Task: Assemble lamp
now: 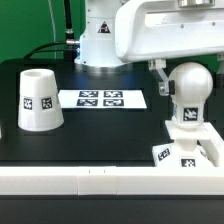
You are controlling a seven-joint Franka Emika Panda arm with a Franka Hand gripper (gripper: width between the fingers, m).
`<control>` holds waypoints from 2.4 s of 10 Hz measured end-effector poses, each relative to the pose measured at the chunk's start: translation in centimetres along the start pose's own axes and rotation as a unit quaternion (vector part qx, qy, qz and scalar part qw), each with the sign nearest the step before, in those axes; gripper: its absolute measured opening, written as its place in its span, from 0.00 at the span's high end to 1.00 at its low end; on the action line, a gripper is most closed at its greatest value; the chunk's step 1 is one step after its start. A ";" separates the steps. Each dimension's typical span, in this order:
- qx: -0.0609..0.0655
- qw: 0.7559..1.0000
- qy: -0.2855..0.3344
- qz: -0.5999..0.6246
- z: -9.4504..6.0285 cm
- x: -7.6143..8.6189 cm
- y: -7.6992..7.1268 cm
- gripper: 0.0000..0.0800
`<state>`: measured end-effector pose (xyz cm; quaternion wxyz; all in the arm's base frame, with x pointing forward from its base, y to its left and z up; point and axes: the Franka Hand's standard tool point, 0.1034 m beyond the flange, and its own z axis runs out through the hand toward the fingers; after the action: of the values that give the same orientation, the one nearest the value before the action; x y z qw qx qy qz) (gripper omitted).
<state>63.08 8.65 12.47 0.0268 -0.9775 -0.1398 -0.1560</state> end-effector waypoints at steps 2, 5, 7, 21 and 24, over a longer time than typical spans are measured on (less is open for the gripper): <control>-0.001 1.000 0.003 0.000 -0.6 0.3 0.1 0.13; 0.001 1.000 -0.007 -0.001 -2.4 0.7 0.0 0.13; 0.002 1.000 -0.007 -0.001 -2.6 1.0 0.0 0.13; 0.027 0.993 -0.113 -0.001 -1.4 -0.6 -0.1 0.13; 0.027 0.993 -0.113 -0.001 -1.4 -0.6 -0.1 0.13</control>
Offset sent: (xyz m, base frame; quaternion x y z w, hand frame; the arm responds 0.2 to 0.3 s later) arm -0.0081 -0.0043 0.0177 0.0002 -0.0215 -0.0075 0.9997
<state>62.12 8.43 13.58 0.0374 -0.9875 -0.1476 -0.0410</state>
